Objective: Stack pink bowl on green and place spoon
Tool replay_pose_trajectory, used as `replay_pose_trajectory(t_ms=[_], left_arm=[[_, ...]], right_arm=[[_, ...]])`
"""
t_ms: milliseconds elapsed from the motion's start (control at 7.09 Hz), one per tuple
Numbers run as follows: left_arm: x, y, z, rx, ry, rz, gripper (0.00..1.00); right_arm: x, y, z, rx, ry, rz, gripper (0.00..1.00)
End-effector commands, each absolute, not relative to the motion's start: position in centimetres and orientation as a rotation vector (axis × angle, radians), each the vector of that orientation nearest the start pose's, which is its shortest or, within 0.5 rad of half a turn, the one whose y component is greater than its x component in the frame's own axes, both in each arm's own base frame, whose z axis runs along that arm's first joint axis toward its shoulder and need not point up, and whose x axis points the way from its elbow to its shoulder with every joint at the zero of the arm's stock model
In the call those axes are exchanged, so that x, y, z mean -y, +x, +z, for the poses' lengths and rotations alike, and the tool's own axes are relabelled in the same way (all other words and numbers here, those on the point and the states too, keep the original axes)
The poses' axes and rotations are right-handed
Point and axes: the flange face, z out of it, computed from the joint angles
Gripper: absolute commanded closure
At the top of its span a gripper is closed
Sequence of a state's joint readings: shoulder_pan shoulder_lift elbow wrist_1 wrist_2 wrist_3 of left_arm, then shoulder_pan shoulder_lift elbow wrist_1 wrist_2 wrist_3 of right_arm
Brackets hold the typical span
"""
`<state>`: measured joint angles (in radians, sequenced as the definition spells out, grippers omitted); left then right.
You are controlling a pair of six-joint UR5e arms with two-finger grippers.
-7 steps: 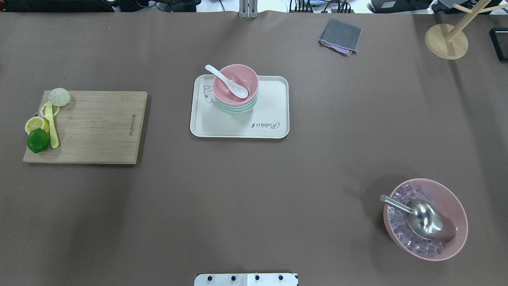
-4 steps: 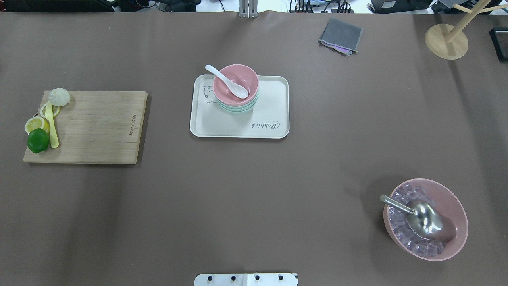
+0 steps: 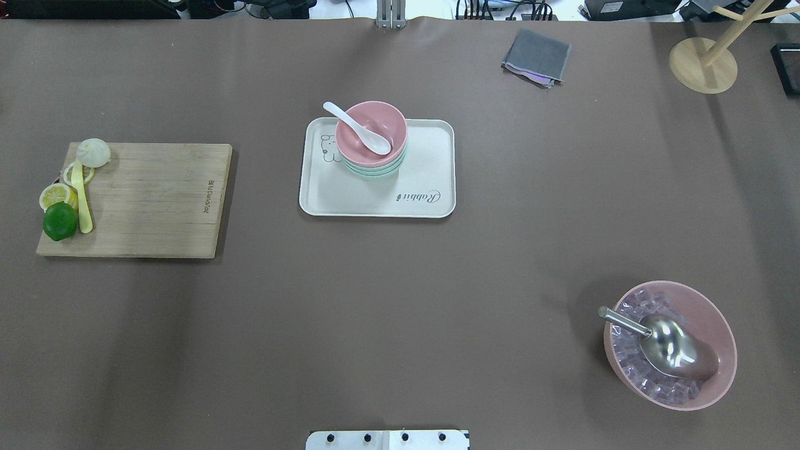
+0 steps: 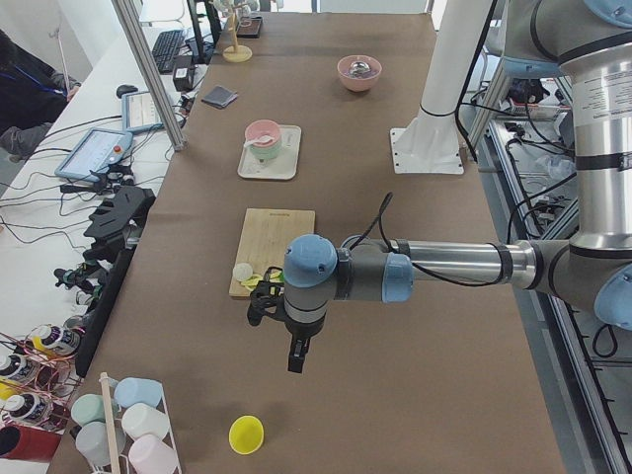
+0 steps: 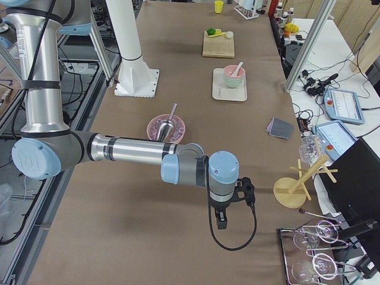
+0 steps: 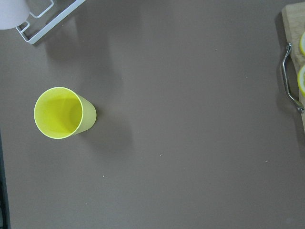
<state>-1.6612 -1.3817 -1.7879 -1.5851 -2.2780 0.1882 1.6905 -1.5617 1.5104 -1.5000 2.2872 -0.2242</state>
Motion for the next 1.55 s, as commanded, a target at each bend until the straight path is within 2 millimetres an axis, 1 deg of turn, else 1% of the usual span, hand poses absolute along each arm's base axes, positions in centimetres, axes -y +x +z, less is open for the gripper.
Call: replay_pose_trajectory(t_ms=[0,141,282,423,564,705,846,987,1128,1269,1410], left_arm=[[39.7,-10.4,64.6,-0.698,0.139,0.119,0.02],[39.6,-10.4,64.6,-0.697,0.136,0.117,0.02],[39.6,-10.4,64.5,-0.696,0.138,0.119,0.02],[39.2,-10.4,64.9,-0.698,0.13,0.116,0.02],[39.0,-10.3,65.0,-0.699,0.128,0.116,0.02],[39.0,-10.3,65.0,-0.698,0.126,0.116,0.02],[39.0,-10.3,65.0,-0.698,0.126,0.116,0.02],[39.0,-10.3,65.0,-0.698,0.127,0.118,0.02],[39.0,-10.3,65.0,-0.698,0.126,0.117,0.02],[38.9,-10.3,65.1,-0.699,0.123,0.115,0.02],[38.9,-10.3,65.1,-0.699,0.123,0.115,0.02]], right_arm=[[47.1,12.5,71.3,0.687,0.25,-0.138,0.0],[47.7,12.5,70.0,0.689,0.274,-0.147,0.0],[48.7,12.5,68.7,0.697,0.253,-0.141,0.0],[50.5,12.5,65.3,0.743,0.197,-0.118,0.0],[51.0,12.4,62.4,0.754,0.14,-0.103,0.0],[50.2,11.9,62.6,0.758,0.104,-0.107,0.0],[47.4,11.4,65.6,0.764,0.073,-0.095,0.0],[45.4,11.3,67.4,0.754,0.095,-0.101,0.0],[45.2,11.2,68.1,0.75,0.141,-0.113,0.0],[45.3,11.2,68.2,0.753,0.157,-0.118,0.0],[45.1,11.1,68.5,0.765,0.142,-0.111,0.0]])
